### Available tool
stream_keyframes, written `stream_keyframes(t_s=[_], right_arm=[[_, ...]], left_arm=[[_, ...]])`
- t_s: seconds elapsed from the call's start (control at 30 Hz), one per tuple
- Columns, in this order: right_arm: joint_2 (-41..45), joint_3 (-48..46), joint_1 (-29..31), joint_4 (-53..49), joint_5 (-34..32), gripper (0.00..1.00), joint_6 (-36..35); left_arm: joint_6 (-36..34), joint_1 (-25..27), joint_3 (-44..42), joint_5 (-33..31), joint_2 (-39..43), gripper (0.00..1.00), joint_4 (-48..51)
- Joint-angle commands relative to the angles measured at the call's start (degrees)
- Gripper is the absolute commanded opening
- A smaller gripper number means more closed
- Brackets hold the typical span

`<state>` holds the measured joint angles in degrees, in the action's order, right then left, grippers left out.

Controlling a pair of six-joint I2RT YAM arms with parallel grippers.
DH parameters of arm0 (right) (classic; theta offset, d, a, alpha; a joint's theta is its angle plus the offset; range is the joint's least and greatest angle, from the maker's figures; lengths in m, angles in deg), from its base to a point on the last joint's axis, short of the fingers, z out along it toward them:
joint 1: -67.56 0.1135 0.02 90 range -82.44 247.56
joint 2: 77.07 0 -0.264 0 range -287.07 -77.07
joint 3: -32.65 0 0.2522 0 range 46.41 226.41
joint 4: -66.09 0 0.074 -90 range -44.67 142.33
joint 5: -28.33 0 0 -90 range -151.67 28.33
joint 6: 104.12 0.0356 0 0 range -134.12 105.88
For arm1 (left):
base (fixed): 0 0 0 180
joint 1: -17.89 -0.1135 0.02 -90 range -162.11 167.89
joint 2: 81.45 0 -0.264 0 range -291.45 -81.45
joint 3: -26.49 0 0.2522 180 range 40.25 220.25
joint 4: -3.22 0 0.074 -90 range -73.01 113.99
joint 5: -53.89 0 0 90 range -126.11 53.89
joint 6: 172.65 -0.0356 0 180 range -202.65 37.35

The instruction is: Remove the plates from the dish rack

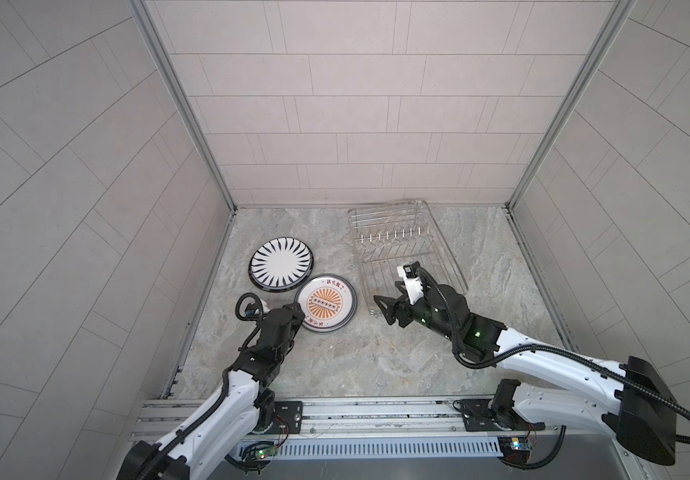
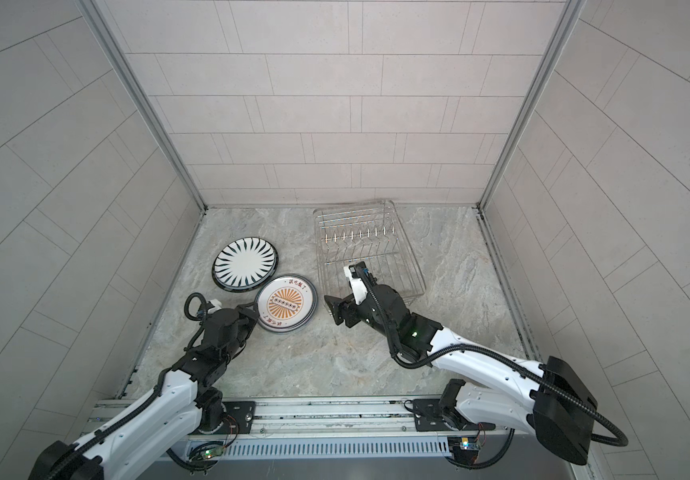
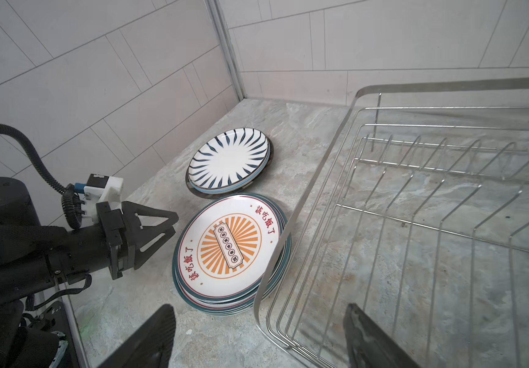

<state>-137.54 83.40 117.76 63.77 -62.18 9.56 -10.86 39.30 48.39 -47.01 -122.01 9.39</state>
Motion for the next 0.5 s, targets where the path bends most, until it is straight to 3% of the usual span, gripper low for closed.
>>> stream_keyframes(t_s=[0.0, 0.1, 0.2, 0.3, 0.47], right_arm=[[3.11, -0.54, -0.72, -2.95, -3.64, 0.85, -1.60], [5.82, 0.11, -2.45, -6.43, -7.14, 0.85, -1.80], [9.16, 1.21, -4.58, -10.13, -13.54, 0.86, -2.87], [11.21, 1.69, -10.22, -11.24, -16.80, 0.94, -4.10], [9.30, 8.73, -26.38, -21.90, -20.84, 1.00, 1.65]], left_arm=[[-3.15, 0.06, 0.64, -3.52, 2.94, 0.46, 1.73], [-8.34, 0.04, 0.58, -6.08, 5.56, 0.69, -0.75], [-21.15, 0.08, 0.24, -7.96, 7.31, 0.94, -10.16], [-33.40, 0.07, 0.67, -8.17, 6.18, 1.00, -19.86], [-44.59, -0.47, 12.62, -16.79, -3.43, 1.00, -16.99]])
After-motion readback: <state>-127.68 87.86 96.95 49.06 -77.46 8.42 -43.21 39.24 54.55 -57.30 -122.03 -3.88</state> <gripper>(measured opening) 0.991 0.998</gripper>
